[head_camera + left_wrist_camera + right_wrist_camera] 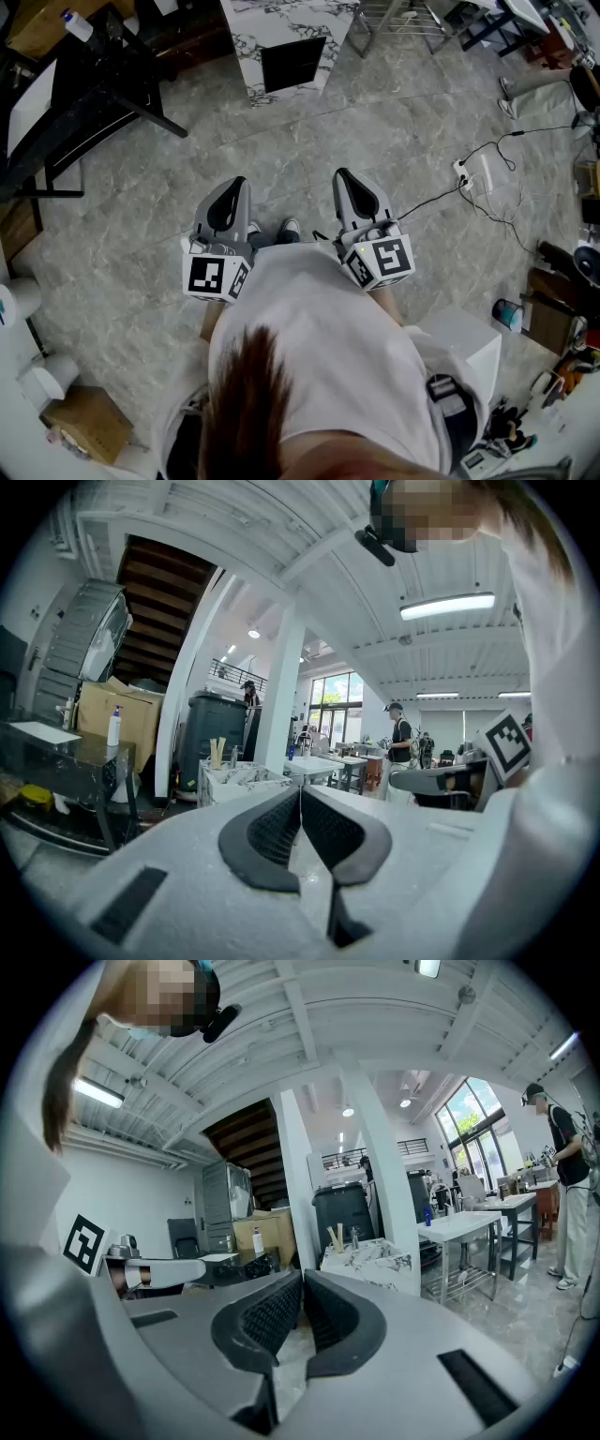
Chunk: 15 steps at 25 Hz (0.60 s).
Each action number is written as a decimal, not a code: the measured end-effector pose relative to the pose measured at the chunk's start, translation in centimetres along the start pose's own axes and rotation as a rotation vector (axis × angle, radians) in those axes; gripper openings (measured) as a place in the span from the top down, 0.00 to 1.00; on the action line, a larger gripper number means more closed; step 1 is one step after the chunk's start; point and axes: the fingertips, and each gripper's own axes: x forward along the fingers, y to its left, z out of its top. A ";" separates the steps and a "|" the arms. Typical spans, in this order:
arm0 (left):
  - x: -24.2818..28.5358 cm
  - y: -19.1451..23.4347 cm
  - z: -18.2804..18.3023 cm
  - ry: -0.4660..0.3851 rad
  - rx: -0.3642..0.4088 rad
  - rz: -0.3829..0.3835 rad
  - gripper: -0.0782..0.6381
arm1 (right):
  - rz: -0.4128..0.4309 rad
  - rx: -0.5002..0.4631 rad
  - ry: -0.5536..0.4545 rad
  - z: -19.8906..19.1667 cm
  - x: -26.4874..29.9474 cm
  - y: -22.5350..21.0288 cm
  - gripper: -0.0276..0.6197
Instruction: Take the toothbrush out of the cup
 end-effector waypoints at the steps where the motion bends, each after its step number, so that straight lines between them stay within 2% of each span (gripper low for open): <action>1: 0.0 0.0 0.0 0.000 0.000 -0.001 0.87 | 0.002 -0.002 0.006 0.0 0.0 0.0 0.92; 15: -0.8 -0.2 0.4 -0.013 -0.008 0.011 0.87 | 0.007 -0.025 -0.003 0.3 -0.5 0.5 0.92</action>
